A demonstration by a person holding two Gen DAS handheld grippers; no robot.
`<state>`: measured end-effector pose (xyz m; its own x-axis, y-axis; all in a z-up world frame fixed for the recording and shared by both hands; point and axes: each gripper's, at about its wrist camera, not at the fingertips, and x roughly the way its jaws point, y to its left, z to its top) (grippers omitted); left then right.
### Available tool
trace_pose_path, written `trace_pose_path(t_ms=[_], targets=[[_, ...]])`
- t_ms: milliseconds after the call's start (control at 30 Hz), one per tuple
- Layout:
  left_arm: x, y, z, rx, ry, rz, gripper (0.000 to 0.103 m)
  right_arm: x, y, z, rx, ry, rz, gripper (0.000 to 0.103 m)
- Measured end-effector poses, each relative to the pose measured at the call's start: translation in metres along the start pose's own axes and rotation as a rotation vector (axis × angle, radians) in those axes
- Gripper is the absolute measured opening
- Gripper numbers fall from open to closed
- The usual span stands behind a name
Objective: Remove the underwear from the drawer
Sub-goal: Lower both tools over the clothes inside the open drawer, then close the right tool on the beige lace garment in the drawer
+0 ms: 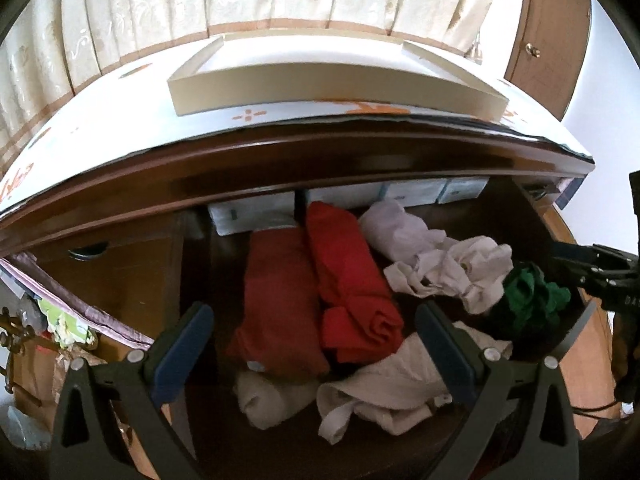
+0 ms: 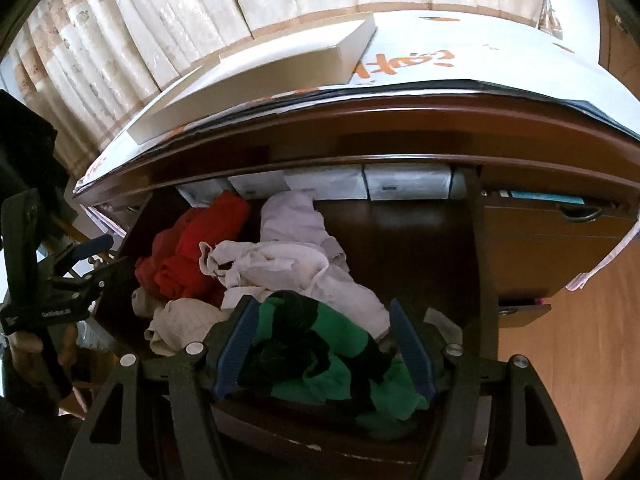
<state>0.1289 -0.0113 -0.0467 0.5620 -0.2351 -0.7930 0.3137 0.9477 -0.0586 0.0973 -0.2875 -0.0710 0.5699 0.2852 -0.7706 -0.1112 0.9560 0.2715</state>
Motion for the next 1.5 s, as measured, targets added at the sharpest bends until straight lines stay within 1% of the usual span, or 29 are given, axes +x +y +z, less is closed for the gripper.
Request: trace_pose_path(t_ms=[100,200,300,433,600,667,733,867,1033,1233,1333,1433,1500], targets=[[0.008,-0.002,0.002,0.009,0.026,0.015,0.103,0.006,0.006,0.003,-0.019,0.002,0.002,0.07],[0.01,-0.004,0.002,0.031,0.028,0.027,0.103,0.016,0.011,0.003,-0.037,0.026,-0.009,0.07],[0.016,-0.005,0.002,0.046,0.052,0.046,0.103,0.02,0.011,0.001,-0.031,0.052,0.001,0.07],[0.023,-0.007,0.002,0.06,0.076,0.074,0.103,0.019,0.009,-0.001,-0.018,0.059,-0.002,0.07],[0.026,-0.011,0.005,0.087,0.072,0.121,0.103,0.025,0.01,-0.009,-0.012,0.088,0.008,0.07],[0.025,-0.013,0.007,0.096,0.063,0.128,0.103,0.025,0.011,-0.008,-0.012,0.08,0.01,0.07],[0.025,-0.013,0.008,0.099,0.059,0.136,0.103,0.02,0.013,-0.003,-0.02,0.053,0.009,0.07],[0.025,-0.012,0.01,0.089,0.065,0.141,0.103,0.015,0.022,0.01,-0.06,0.007,0.021,0.07],[0.026,-0.01,0.011,0.089,0.071,0.159,0.103,0.028,0.039,0.015,-0.175,0.029,-0.003,0.07],[0.031,-0.009,0.015,0.084,0.078,0.156,0.103,0.037,0.041,0.022,-0.153,0.037,0.024,0.07],[0.032,-0.009,0.017,0.089,0.079,0.154,0.103,0.042,0.041,0.024,-0.159,0.052,0.019,0.07],[0.035,-0.007,0.017,0.091,0.087,0.153,0.103,0.05,0.042,0.026,-0.162,0.08,0.028,0.07],[0.035,-0.004,0.016,0.095,0.09,0.162,0.103,0.056,0.042,0.027,-0.179,0.102,0.017,0.07]])
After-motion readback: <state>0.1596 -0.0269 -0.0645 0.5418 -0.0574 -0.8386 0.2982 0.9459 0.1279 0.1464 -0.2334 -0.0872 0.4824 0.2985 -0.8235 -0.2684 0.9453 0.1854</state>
